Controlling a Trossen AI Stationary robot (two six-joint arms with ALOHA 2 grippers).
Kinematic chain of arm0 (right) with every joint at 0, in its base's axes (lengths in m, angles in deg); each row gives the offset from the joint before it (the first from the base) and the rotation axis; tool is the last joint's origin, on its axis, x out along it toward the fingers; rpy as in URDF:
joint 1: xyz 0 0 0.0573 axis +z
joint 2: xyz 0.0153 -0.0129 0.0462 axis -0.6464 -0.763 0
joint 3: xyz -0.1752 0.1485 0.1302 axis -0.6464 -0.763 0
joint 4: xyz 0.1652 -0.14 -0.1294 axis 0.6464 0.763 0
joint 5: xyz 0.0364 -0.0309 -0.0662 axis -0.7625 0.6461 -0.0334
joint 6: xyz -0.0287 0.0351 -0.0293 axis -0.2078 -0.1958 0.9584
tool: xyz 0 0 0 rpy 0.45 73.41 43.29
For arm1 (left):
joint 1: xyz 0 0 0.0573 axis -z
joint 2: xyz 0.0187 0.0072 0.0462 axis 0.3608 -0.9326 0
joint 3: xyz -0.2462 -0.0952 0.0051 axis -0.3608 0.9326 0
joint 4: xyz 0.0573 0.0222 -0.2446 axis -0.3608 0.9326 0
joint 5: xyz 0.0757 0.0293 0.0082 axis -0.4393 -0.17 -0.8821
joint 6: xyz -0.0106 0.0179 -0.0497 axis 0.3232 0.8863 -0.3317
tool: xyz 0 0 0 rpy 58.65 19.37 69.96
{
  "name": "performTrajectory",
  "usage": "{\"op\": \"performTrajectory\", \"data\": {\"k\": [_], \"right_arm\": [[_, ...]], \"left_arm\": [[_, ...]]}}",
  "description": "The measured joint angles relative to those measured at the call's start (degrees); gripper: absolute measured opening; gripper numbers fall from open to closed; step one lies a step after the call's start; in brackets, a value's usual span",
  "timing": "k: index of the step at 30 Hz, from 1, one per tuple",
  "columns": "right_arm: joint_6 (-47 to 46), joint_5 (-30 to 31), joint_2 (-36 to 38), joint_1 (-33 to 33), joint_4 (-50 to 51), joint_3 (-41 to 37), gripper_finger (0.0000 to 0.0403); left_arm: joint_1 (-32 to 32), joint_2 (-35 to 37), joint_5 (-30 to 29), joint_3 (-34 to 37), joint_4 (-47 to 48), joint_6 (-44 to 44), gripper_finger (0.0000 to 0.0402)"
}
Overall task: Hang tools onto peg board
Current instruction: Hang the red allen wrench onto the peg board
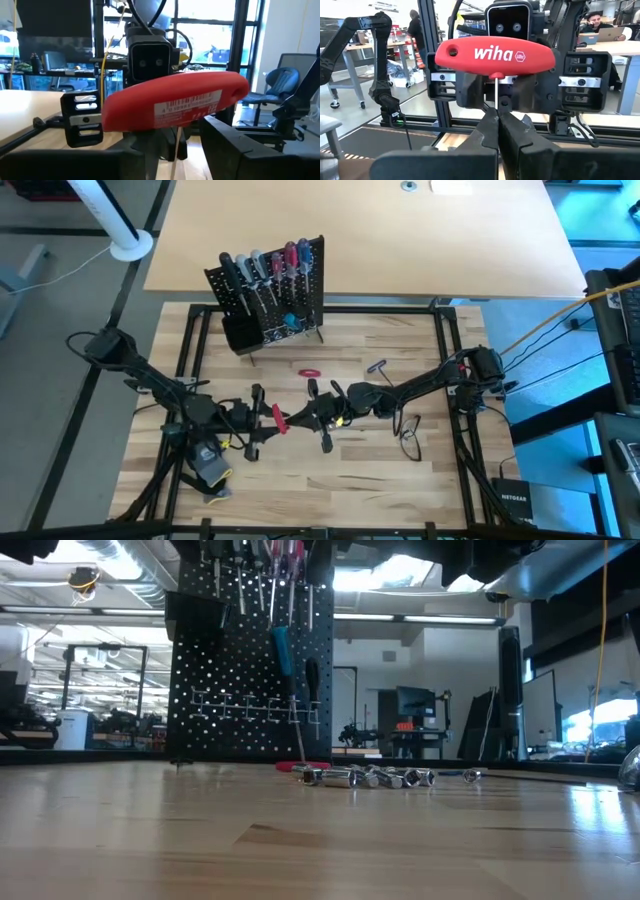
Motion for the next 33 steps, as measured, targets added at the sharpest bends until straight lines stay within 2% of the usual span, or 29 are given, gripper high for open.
{"op": "performTrajectory", "data": {"k": [8,10,19,24,29,33], "right_arm": [[-0.02,-0.64,0.00,0.00,-0.01,0.02,0.0001],[-0.35,-0.76,0.00,0.00,0.07,0.02,0.0001],[-6.58,-0.53,0.00,-0.04,1.63,0.04,0.0030],[-5.98,-3.73,1.48,-0.08,2.80,0.04,0.0051],[-2.18,-3.42,5.20,1.19,9.20,0.04,0.0105],[3.09,2.24,5.92,4.10,9.51,0.67,0.0160]], "left_arm": [[0.00,0.02,-0.02,0.00,-0.07,2.13,0.0020],[0.00,0.02,0.02,0.00,-0.09,2.36,0.0007],[0.00,0.11,-0.09,0.00,0.13,2.36,0.0003],[0.87,2.52,-0.04,0.00,1.52,4.01,0.0002],[2.45,8.92,-0.24,-0.02,10.96,3.79,0.0002],[1.72,10.56,-0.11,-0.02,20.03,0.71,0.0001]]}}
